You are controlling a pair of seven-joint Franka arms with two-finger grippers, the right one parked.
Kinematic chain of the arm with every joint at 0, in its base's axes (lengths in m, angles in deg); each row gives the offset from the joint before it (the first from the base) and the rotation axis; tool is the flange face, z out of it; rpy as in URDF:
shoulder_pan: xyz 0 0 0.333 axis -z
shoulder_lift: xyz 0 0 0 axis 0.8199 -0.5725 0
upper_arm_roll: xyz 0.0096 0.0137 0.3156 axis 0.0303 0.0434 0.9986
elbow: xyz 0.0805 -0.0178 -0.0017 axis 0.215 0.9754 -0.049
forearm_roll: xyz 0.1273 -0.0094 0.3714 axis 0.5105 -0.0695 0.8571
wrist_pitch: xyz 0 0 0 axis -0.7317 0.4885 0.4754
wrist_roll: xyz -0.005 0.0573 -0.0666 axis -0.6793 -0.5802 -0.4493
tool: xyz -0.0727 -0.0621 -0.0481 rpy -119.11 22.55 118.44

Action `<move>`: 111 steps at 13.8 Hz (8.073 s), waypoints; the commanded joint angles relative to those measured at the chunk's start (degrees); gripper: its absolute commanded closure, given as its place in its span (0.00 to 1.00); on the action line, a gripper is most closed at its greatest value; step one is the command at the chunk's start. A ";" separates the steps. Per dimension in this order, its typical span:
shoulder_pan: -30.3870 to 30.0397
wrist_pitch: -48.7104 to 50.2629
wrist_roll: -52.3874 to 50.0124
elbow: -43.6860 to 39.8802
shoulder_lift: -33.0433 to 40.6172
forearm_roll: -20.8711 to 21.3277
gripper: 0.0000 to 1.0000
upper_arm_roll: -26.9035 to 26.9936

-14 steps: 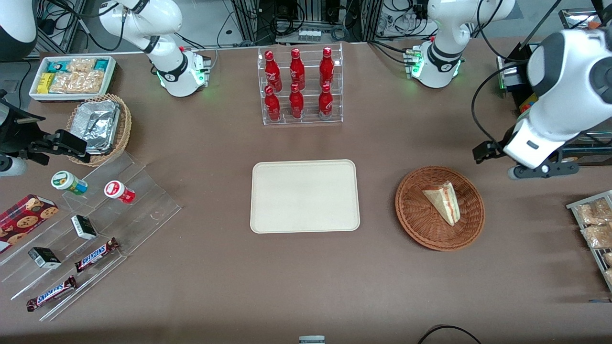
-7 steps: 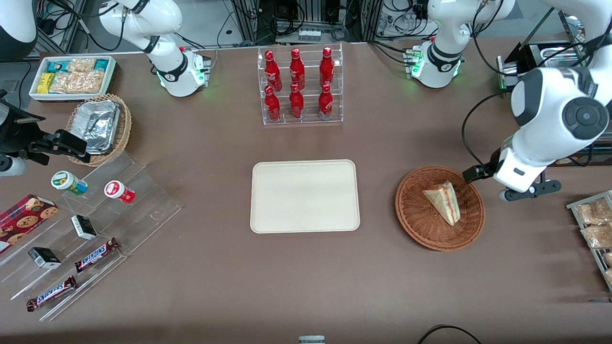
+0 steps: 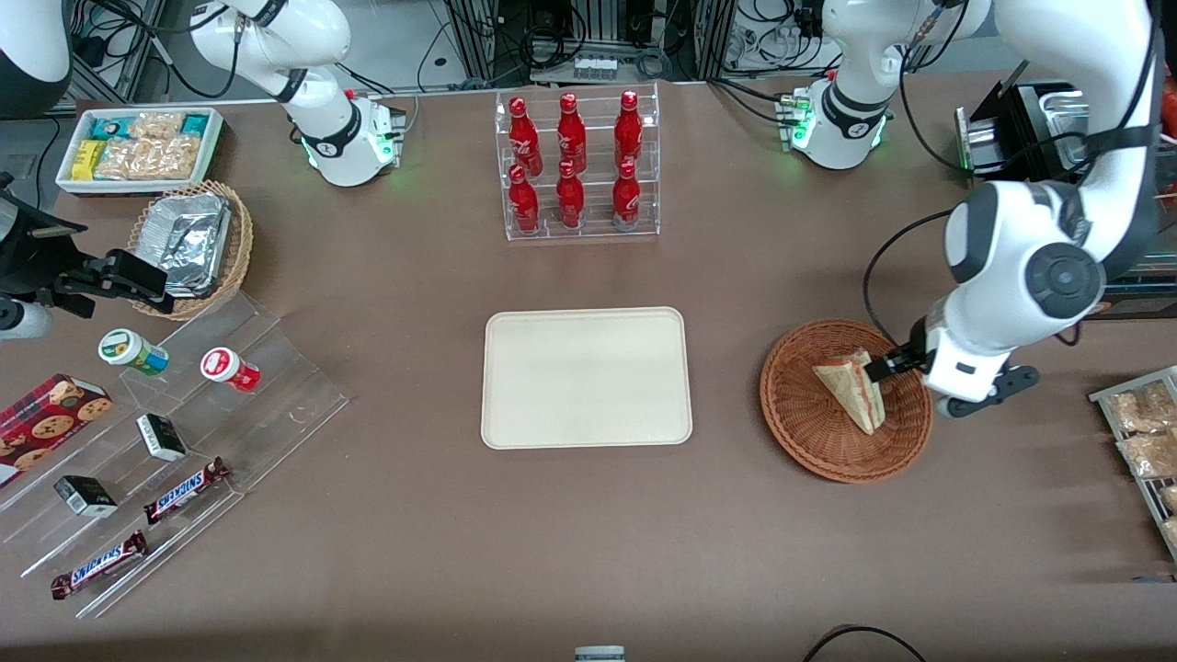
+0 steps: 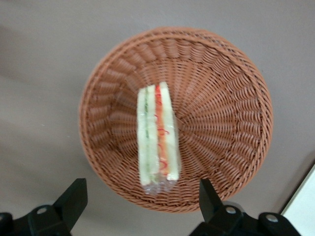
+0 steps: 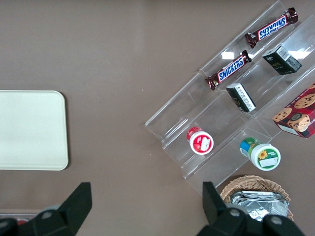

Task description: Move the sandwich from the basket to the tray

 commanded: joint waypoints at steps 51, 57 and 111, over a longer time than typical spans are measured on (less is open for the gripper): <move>26.98 6.87 1.48 -27.69 -22.25 1.37 1.00 -3.82; 29.62 6.26 0.15 -33.69 -29.30 1.38 1.00 -3.91; 30.42 18.12 15.09 -33.78 -11.90 -11.63 0.00 26.50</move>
